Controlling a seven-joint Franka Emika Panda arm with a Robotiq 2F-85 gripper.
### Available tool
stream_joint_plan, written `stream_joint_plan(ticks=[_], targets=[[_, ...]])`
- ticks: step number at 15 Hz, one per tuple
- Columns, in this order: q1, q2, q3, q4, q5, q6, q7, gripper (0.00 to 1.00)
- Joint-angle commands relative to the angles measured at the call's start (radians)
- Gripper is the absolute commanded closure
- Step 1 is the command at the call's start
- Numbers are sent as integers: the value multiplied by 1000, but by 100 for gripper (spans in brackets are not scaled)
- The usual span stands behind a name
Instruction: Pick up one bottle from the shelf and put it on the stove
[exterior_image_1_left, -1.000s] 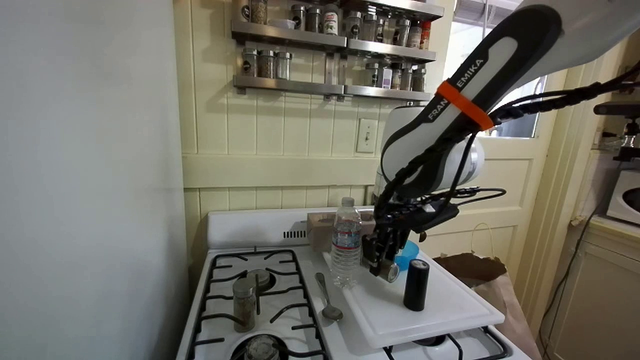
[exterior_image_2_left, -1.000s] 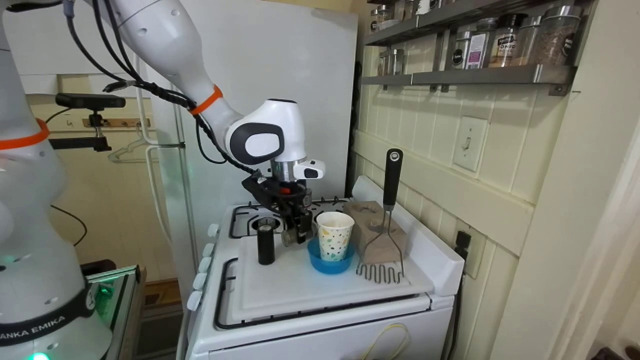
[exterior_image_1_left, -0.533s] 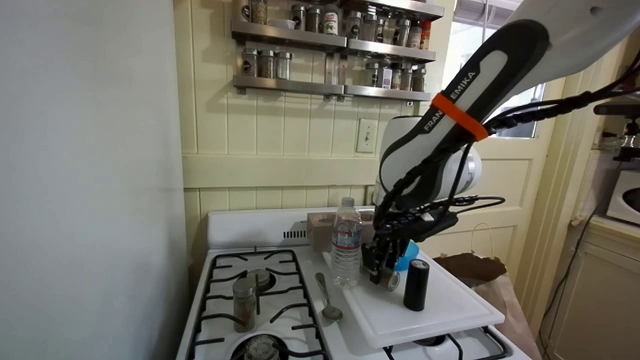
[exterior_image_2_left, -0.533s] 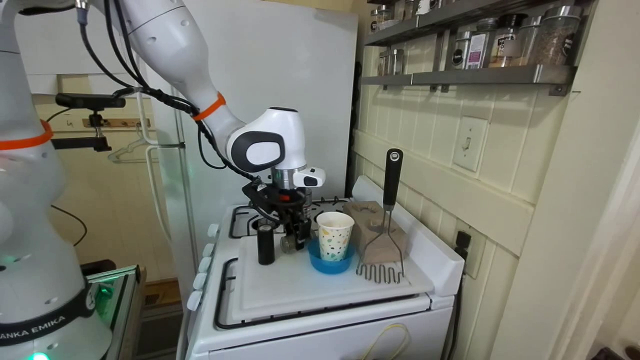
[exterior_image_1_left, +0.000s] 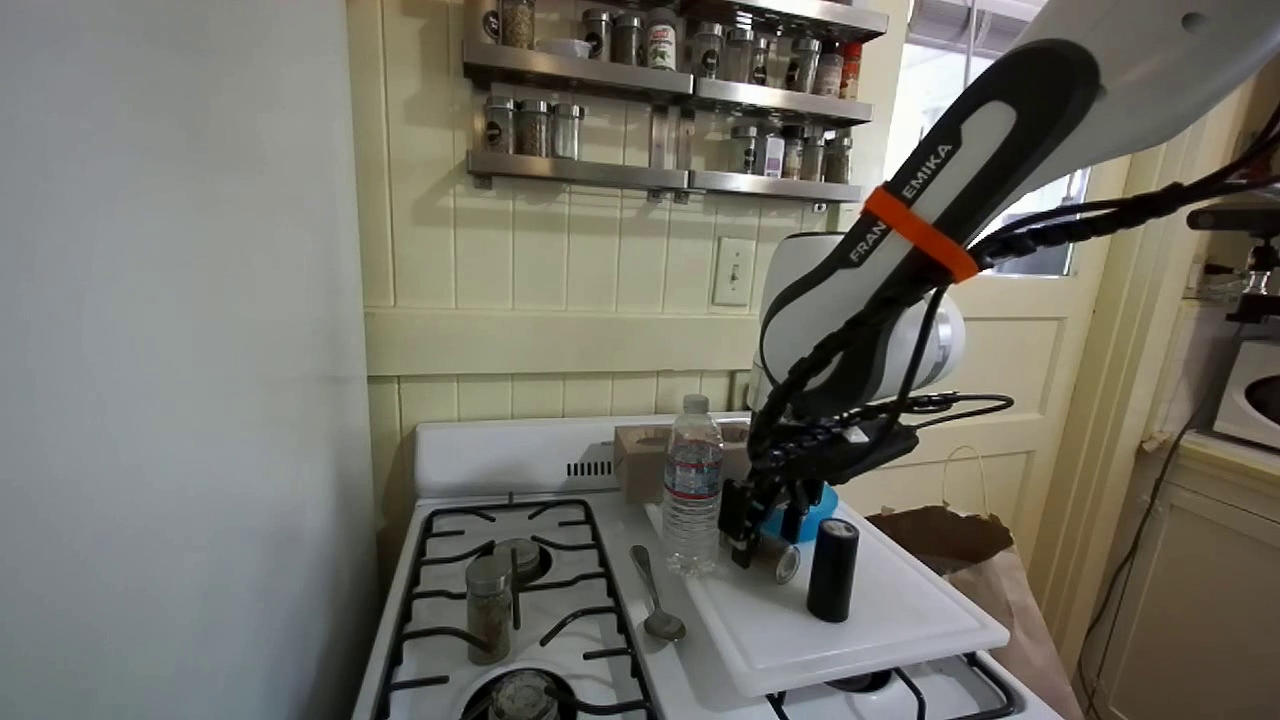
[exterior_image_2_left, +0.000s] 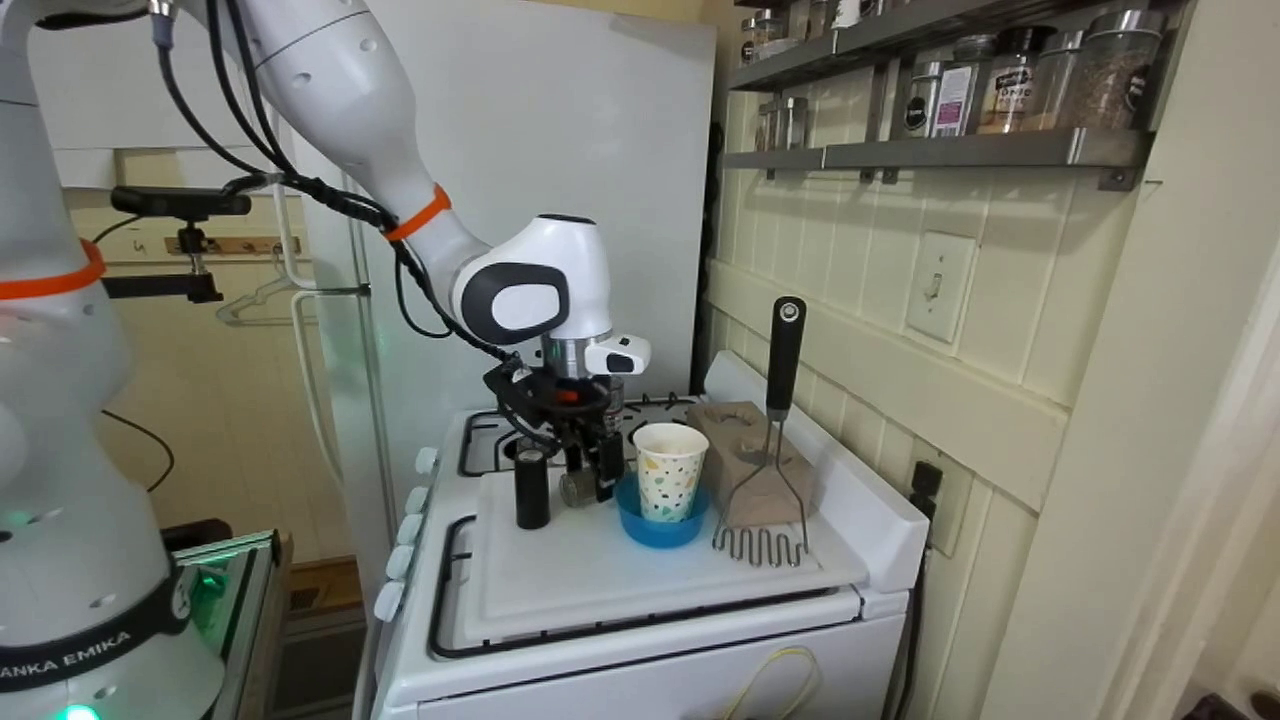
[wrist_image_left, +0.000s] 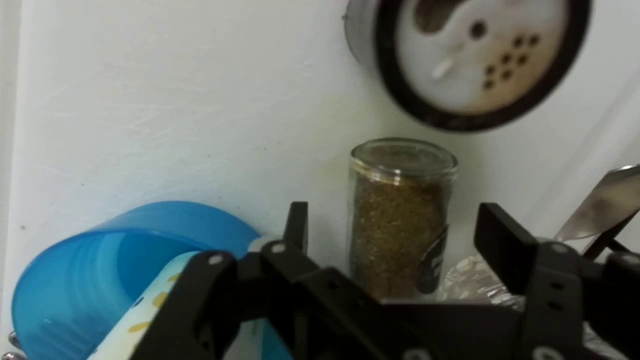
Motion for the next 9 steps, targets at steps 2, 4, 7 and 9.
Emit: stream_joint_plan(ticks=[2,4,7,9], targets=[[4,-57,3,-30,-7,-22,32,0],[6,-86,6,-39,-5,-26,29,0],[13,-155,14,-65,18,-39,16,0],[30,-217,20,-87,60,-73,-20,0]])
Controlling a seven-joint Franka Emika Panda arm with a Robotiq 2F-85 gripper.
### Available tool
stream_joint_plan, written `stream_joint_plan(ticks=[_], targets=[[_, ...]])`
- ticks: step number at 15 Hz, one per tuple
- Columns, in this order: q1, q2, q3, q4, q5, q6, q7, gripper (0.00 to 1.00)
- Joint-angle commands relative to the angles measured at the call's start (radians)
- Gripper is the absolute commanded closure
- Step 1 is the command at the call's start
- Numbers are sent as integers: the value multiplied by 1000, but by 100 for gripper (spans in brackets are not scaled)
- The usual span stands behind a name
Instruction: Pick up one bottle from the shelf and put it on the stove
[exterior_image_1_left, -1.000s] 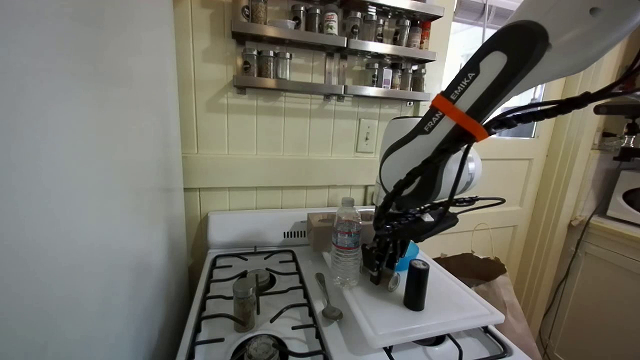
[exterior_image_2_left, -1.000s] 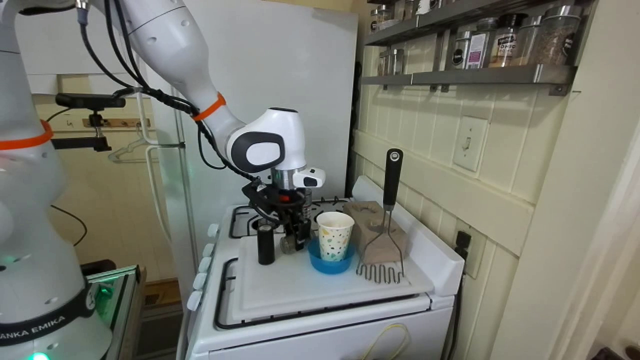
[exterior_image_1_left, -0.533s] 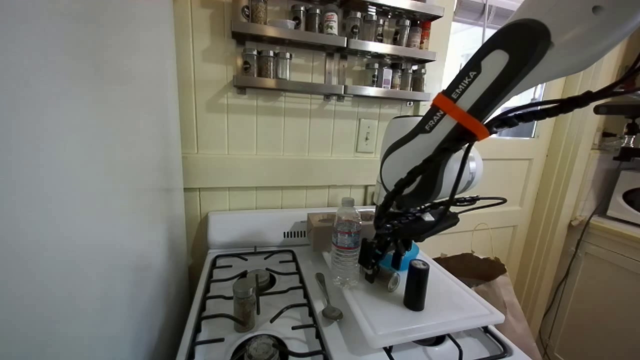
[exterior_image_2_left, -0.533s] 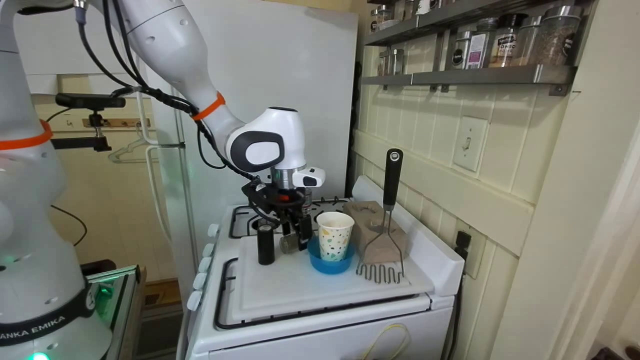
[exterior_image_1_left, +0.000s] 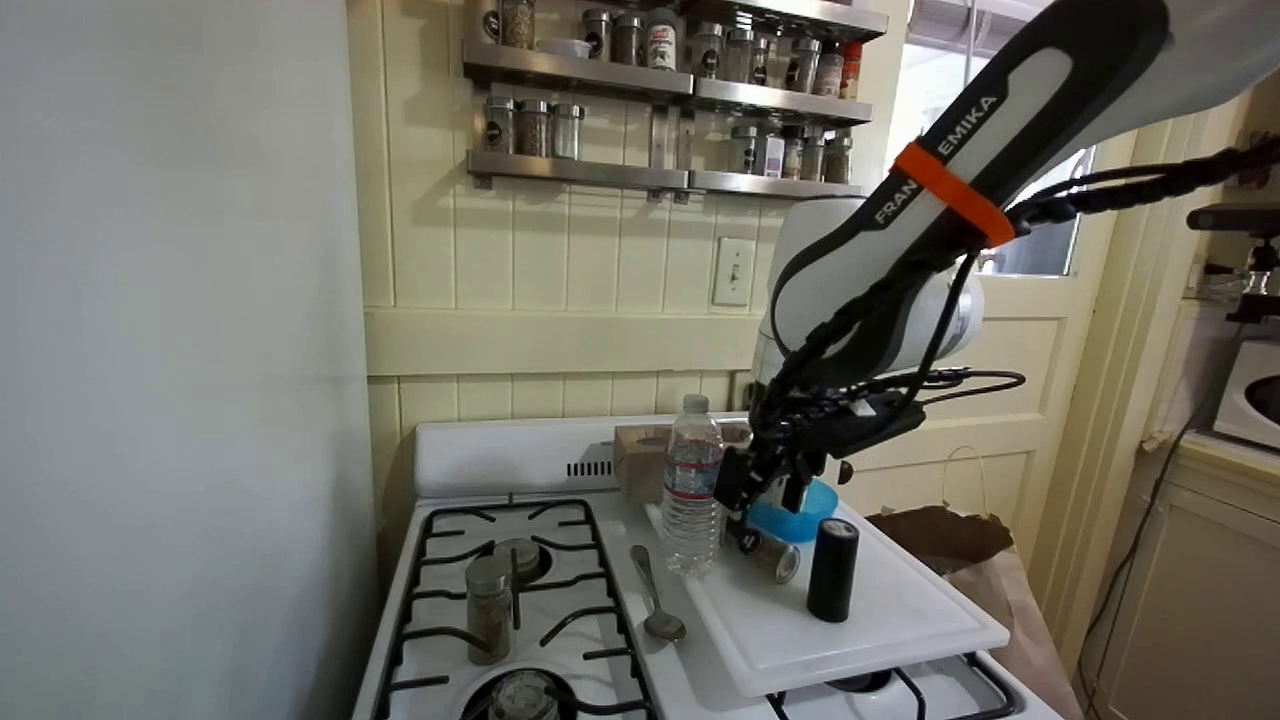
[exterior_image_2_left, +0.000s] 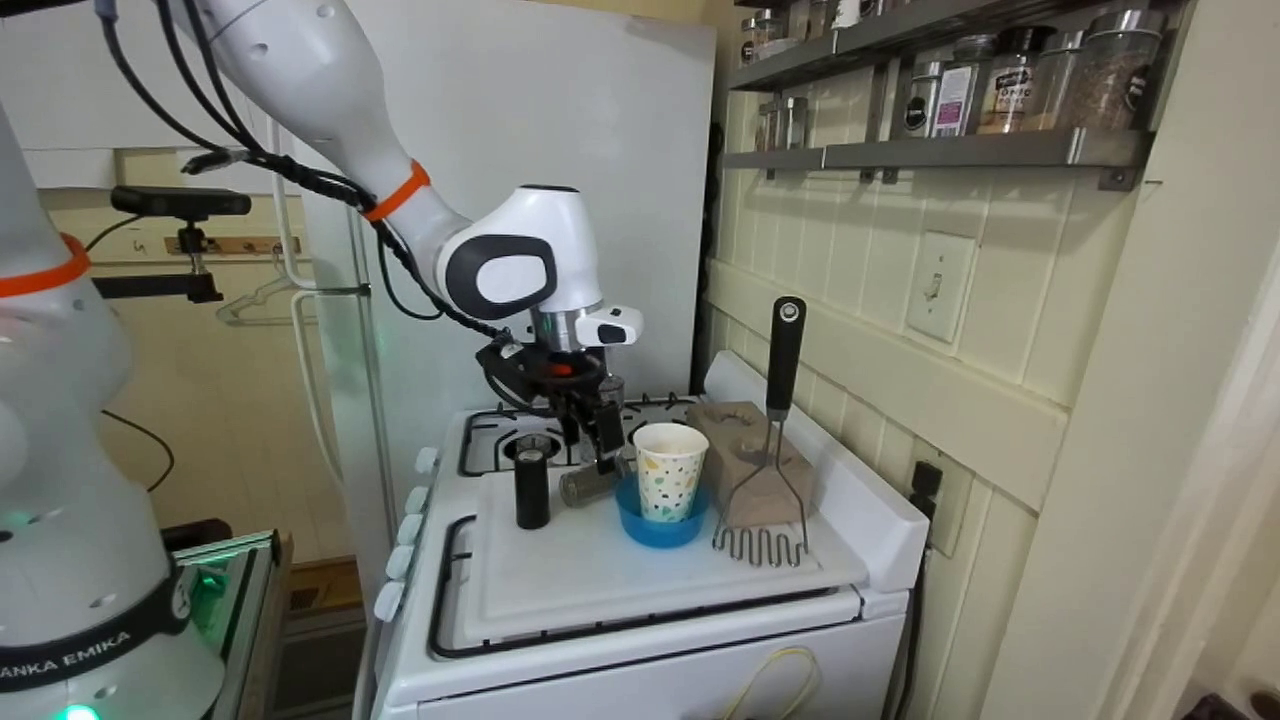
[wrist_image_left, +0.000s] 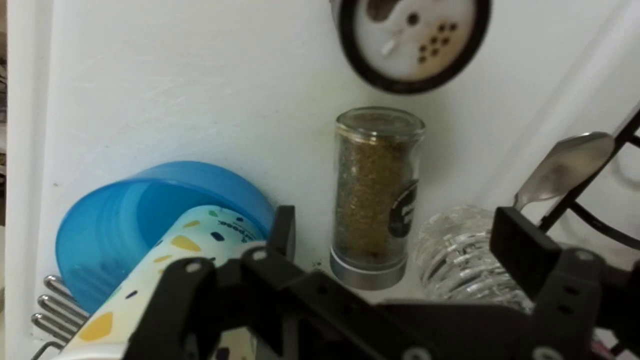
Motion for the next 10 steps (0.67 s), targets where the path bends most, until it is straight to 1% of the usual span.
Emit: stream_joint_plan(ticks=[1,3,4,5,7,9,10], targets=[[39,-150,10,-68,86,-93,-55,0],[71,-232,4,-97,145,-162,-108,0],[81,-293,3,-118,156,-194,-116,0],[83,-351,5,-137,147,-214,-106,0],[50,-459,35,-171,66,-172,-15,0],[31,-571,51,-194,31,-157,31,0],[59,-428,20,-121,65,-174,-21,0]])
